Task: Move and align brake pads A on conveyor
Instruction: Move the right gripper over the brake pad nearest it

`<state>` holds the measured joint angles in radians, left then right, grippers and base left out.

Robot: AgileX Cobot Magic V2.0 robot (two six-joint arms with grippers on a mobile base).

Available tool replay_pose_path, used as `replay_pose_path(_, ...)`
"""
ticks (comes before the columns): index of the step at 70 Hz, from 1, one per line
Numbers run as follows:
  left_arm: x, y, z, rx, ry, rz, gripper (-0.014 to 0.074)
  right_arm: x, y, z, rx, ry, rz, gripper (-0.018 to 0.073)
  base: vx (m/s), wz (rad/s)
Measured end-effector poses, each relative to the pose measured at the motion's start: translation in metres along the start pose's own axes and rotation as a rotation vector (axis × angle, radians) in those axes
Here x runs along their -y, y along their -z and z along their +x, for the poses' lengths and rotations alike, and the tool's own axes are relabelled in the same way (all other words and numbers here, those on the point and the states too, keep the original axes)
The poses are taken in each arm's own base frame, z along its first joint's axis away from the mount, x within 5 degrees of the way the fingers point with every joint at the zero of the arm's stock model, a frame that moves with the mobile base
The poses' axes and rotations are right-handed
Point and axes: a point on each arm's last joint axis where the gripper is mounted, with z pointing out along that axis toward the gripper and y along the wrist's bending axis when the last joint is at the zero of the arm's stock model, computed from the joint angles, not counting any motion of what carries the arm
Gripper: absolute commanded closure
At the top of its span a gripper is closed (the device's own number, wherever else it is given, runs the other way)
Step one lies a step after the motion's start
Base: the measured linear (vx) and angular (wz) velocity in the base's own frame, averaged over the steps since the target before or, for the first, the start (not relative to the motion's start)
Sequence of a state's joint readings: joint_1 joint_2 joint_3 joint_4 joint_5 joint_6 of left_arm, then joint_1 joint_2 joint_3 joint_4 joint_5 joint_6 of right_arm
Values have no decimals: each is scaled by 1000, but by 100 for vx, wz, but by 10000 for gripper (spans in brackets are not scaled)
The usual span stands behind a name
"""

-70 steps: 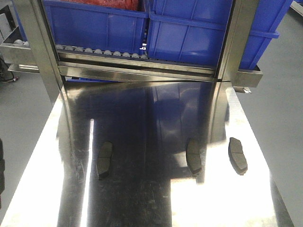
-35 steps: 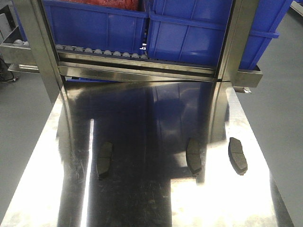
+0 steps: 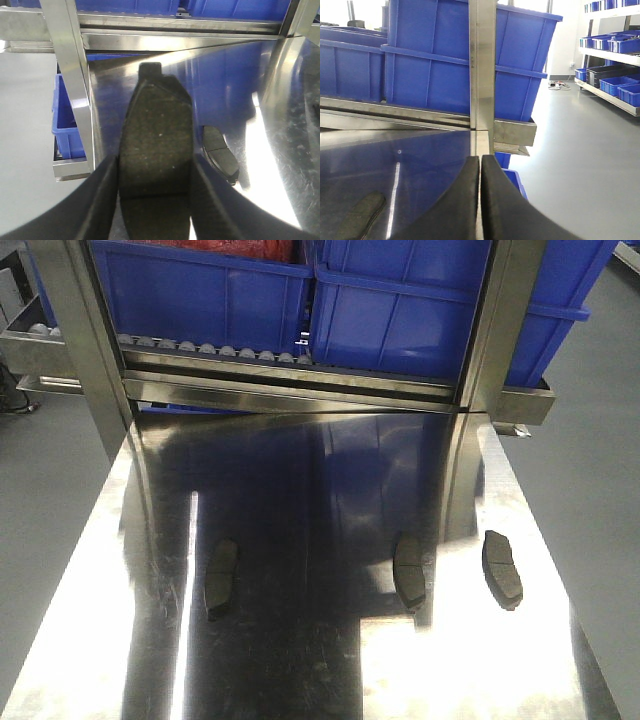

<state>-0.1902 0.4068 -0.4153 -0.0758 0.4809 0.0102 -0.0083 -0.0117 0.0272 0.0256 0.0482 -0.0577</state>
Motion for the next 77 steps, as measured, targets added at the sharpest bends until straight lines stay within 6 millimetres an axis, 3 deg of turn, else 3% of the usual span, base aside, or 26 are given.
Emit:
replay_pose_path(23, 0, 0, 0, 0, 0, 0, 602, 0, 0, -1, 16, 7, 6, 569, 0, 0)
replay_pose_path(43, 0, 0, 0, 0, 0, 0, 602, 1, 1, -21, 67, -39, 5, 569, 0, 0)
replay_pose_path(61, 0, 0, 0, 0, 0, 0, 602, 1, -25, -59, -224, -29, -9, 569, 0, 0)
replay_pose_path(77, 0, 0, 0, 0, 0, 0, 602, 1, -61, -69, -528, -26, -27, 569, 0, 0)
